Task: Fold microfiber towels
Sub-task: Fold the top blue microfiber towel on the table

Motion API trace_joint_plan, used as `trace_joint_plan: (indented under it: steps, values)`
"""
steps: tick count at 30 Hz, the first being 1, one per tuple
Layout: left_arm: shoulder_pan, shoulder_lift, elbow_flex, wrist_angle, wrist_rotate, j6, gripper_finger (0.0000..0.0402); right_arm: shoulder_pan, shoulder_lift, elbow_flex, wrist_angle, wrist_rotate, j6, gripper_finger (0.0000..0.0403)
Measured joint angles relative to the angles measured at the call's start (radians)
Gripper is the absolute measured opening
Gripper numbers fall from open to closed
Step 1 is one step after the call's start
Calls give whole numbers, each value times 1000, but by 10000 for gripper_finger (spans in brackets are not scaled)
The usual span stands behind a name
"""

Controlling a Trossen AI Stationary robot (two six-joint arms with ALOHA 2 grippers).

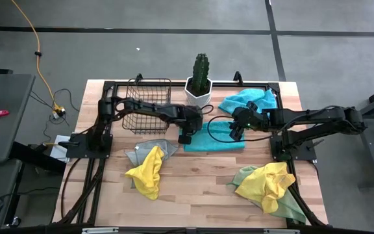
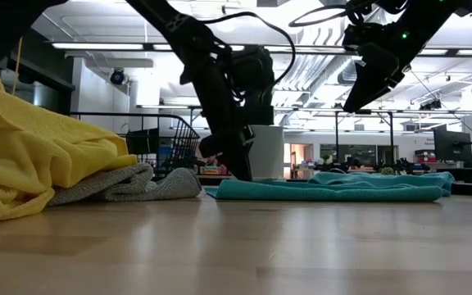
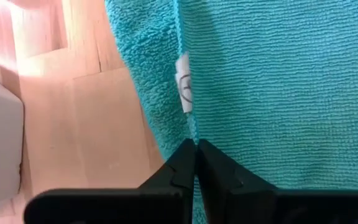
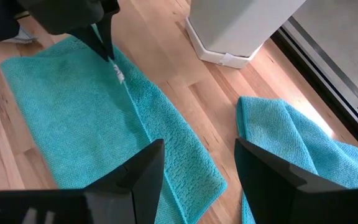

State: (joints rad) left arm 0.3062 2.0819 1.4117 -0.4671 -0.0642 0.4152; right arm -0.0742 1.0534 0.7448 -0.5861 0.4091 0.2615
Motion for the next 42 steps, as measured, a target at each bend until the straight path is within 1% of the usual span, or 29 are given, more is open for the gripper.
trace_joint_plan:
  steps: [6,10,14,21,27,31,36,42]
  values:
    - [-28,-15,-1,-34,-62,-19,3,0,0,0,0,0,0,188]
    - [-49,-47,0,-94,-107,-106,1,0,0,0,0,0,0,188]
    - [-68,-78,0,-148,-109,-187,1,0,0,0,5,0,0,188]
    - [-99,-90,0,-212,-102,-275,0,0,0,0,-11,2,28,188]
    - [-114,-90,0,-262,-102,-341,0,-8,0,-45,-7,-4,20,188]
    - [-119,-90,0,-263,-102,-343,0,-44,1,-103,2,-75,-60,188]
    - [-119,-90,0,-262,-102,-351,0,-111,1,-177,44,-101,-142,188]
    - [-119,-90,0,-265,-97,-360,0,-220,37,-224,143,-211,-244,188]
